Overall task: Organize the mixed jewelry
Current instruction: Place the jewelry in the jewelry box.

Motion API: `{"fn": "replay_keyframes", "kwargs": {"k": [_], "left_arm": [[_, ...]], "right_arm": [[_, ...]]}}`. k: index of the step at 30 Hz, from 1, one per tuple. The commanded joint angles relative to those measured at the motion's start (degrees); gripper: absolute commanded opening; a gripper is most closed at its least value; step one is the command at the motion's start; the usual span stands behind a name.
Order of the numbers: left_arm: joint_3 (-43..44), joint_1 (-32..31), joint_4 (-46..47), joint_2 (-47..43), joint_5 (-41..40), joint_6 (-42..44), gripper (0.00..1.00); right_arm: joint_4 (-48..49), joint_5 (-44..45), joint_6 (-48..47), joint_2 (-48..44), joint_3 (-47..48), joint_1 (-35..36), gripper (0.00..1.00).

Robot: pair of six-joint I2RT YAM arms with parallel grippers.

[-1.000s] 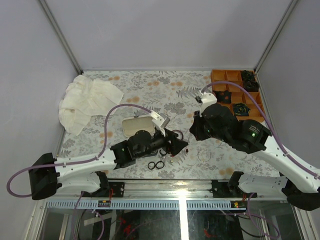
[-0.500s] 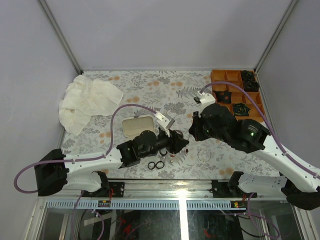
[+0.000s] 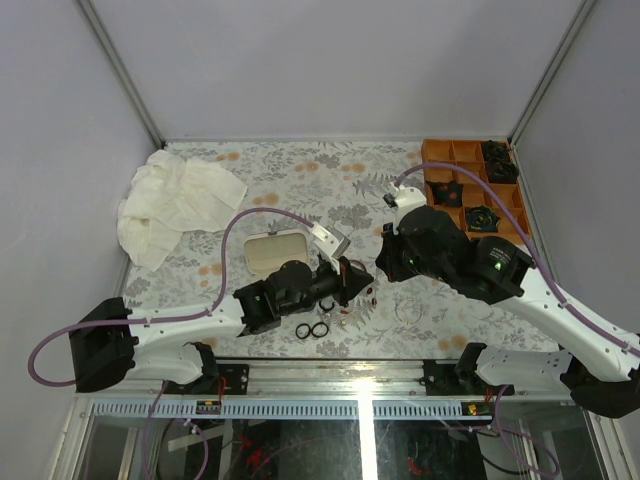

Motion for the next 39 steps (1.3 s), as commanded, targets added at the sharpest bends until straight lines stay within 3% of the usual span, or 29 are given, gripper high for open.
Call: {"fn": "replay_keyframes", "kwargs": {"k": [1, 5, 10, 13, 21, 34, 39], "left_arm": [[1.90, -0.15, 4.64, 0.20, -0.04, 0.72, 0.03], [2.16, -0.13, 3.95, 0.11, 0.83, 0.73, 0.13], [1.65, -0.16, 3.72, -0.31, 1.44, 0.62, 0.42], [0.75, -0.09, 4.34, -0.74, 1.48, 0.38, 0.45], [0.85, -0.16, 4.80, 0.34, 1.78, 0.36, 0.39], [2.46, -0.18, 5.18, 2.67, 2.70, 0.32, 0.19], [2.64, -0.18, 4.66, 2.54, 2.66, 0.30, 0.06]], "right_arm": [[1.53, -1.20, -1.26, 0.05, 2.09, 0.37, 0.00], [1.52, -0.93, -1.30, 0.09, 2.03, 0.40, 0.00], [1.52, -0.80, -1.34, 0.14, 2.24, 0.38, 0.00], [1.39, -0.83, -1.38, 0.29, 2.37, 0.36, 0.00], [1.26, -0.69, -1.48, 0.19, 3.04, 0.39, 0.00], [1.35, -0.44, -1.91, 0.06, 2.95, 0.39, 0.00], [1.34, -0.26, -2.04, -0.21, 2.74, 0.34, 0.00]]}}
